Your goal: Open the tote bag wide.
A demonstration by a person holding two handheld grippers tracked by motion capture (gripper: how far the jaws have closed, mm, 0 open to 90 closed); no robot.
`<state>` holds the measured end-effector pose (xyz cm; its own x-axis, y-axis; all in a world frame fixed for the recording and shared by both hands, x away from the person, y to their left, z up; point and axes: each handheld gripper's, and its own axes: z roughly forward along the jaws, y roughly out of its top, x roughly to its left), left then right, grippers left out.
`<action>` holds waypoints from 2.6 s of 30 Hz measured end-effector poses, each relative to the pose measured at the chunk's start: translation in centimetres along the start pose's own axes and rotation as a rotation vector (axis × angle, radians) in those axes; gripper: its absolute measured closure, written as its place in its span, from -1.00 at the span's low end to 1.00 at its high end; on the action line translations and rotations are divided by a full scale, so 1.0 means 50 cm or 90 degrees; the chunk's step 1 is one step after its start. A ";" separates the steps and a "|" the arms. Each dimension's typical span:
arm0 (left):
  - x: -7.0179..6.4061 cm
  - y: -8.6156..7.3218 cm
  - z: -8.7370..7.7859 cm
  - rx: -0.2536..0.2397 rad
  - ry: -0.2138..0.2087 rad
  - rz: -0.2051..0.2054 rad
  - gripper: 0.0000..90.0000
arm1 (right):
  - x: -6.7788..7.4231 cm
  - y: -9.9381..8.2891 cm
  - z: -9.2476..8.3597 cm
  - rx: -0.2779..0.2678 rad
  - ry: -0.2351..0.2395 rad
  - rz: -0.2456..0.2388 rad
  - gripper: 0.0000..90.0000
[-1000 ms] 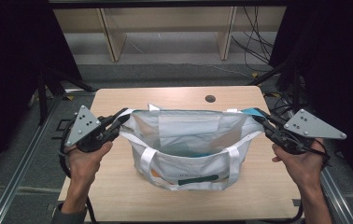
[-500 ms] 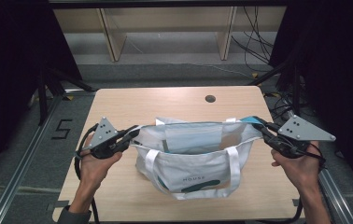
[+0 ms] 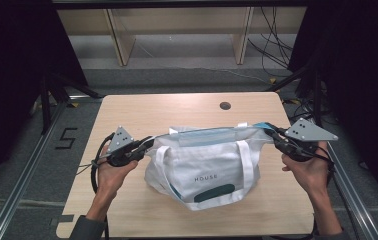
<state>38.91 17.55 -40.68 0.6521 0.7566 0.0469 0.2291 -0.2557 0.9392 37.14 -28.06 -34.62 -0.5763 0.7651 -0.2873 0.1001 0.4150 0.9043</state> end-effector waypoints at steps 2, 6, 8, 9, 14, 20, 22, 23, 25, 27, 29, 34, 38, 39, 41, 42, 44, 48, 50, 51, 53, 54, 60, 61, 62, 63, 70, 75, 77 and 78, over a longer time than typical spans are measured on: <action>0.007 -0.013 0.014 0.010 0.007 -0.015 0.89 | -0.002 -0.006 0.019 0.013 -0.001 0.006 0.97; 0.026 -0.039 0.031 0.011 0.000 -0.077 0.81 | -0.003 -0.022 0.053 0.030 0.013 0.020 0.96; 0.036 -0.042 0.030 0.002 -0.006 -0.099 0.64 | -0.004 -0.023 0.058 0.027 0.016 0.021 0.96; 0.040 -0.042 0.027 -0.003 -0.010 -0.114 0.53 | -0.006 -0.021 0.058 0.023 0.015 0.024 0.96; 0.059 -0.015 -0.006 -0.034 -0.037 -0.157 0.04 | -0.010 -0.021 0.057 0.020 0.008 0.026 0.96; 0.067 0.046 -0.076 -0.059 -0.044 -0.167 -0.33 | -0.010 -0.019 0.060 0.031 0.012 0.030 0.96; 0.057 0.064 -0.099 -0.059 -0.041 -0.146 -0.34 | -0.009 -0.019 0.062 0.023 0.006 0.036 0.96; 0.046 0.069 -0.110 -0.052 -0.045 -0.136 -0.34 | -0.010 -0.019 0.060 0.028 0.010 0.034 0.96; 0.010 0.066 -0.127 -0.026 -0.057 -0.136 -0.32 | -0.010 -0.019 0.062 0.022 0.007 0.040 0.96; -0.034 0.049 -0.133 -0.010 -0.075 -0.143 -0.27 | -0.011 -0.019 0.062 0.021 0.006 0.039 0.96; -0.076 0.026 -0.132 0.007 -0.105 -0.132 -0.22 | -0.011 -0.018 0.063 0.018 0.002 0.036 0.96; -0.168 -0.016 -0.121 0.023 -0.150 -0.116 0.09 | -0.011 -0.017 0.060 0.028 0.008 0.039 0.96; -0.201 -0.019 -0.099 0.042 -0.159 -0.104 0.10 | -0.013 -0.019 0.064 0.021 0.004 0.036 0.96; -0.204 -0.019 -0.092 0.045 -0.167 -0.097 0.08 | -0.012 -0.019 0.064 0.020 0.004 0.035 0.96; -0.209 -0.021 -0.080 0.048 -0.176 -0.102 0.06 | -0.013 -0.019 0.063 0.020 0.003 0.035 0.96; -0.213 -0.024 -0.074 0.053 -0.183 -0.103 0.05 | -0.013 -0.019 0.063 0.024 0.009 0.041 0.95; -0.222 -0.028 -0.065 0.067 -0.188 -0.100 0.07 | -0.013 -0.020 0.064 0.023 0.010 0.045 0.95; -0.231 -0.037 -0.042 0.069 -0.160 -0.044 0.34 | -0.011 -0.019 0.064 0.026 0.009 0.046 0.95; -0.227 -0.043 -0.039 0.070 -0.153 -0.026 0.60 | -0.012 -0.019 0.063 0.022 0.008 0.044 0.95; -0.226 -0.047 -0.037 0.069 -0.156 -0.022 0.68 | -0.013 -0.019 0.062 0.020 0.009 0.041 0.95; -0.227 -0.053 -0.034 0.072 -0.152 0.001 0.81 | -0.014 -0.019 0.062 0.015 0.008 0.045 0.94; -0.227 -0.054 -0.032 0.077 -0.150 0.010 0.84 | -0.015 -0.019 0.062 0.015 0.012 0.048 0.94; -0.236 -0.097 0.015 0.123 -0.134 0.027 0.89 | -0.009 -0.006 0.047 0.028 0.034 0.112 0.64; -0.235 -0.102 0.021 0.131 -0.131 0.026 0.89 | -0.009 0.001 0.042 0.024 0.044 0.105 0.61; -0.233 -0.103 0.025 0.128 -0.130 0.018 0.89 | -0.008 0.009 0.034 0.012 0.038 0.088 0.58; -0.231 -0.102 0.026 0.131 -0.130 0.017 0.89 | -0.002 0.018 0.024 0.022 0.047 0.100 0.53; -0.231 -0.103 0.032 0.126 -0.131 0.008 0.89 | 0.024 0.060 -0.058 -0.014 0.100 0.101 0.47; -0.229 -0.103 0.031 0.130 -0.131 0.017 0.88 | 0.071 0.059 -0.062 0.013 0.169 0.096 0.37; -0.228 -0.101 0.032 0.128 -0.129 0.036 0.88 | 0.084 0.058 -0.059 0.020 0.172 0.082 0.32; -0.229 -0.102 0.031 0.133 -0.126 0.021 0.88 | 0.091 0.055 -0.057 0.023 0.182 0.079 0.29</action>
<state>31.38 9.25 -46.54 0.7859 0.6183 -0.0104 0.3359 -0.4126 0.8467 32.48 -24.83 -32.53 -0.7620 0.6438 -0.0696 0.2108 0.3482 0.9134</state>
